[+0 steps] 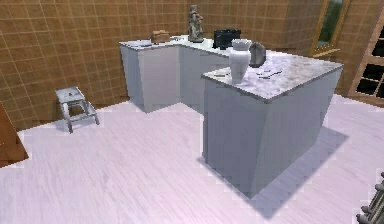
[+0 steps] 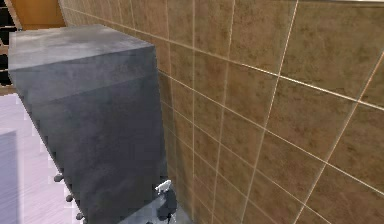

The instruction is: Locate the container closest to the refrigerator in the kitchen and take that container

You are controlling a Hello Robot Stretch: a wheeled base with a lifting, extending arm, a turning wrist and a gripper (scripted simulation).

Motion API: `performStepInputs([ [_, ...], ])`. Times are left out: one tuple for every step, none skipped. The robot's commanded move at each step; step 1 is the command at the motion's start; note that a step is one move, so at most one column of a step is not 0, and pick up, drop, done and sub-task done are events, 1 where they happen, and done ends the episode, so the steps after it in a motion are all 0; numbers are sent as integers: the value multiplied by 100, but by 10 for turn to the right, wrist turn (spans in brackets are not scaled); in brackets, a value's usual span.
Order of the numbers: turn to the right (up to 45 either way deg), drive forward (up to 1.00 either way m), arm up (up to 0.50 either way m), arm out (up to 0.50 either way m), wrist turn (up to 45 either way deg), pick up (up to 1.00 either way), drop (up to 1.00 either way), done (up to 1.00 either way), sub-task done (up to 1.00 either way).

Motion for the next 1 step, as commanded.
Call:
performStepInputs([
  [0,0,0,0,0,0,0,100,0],
])
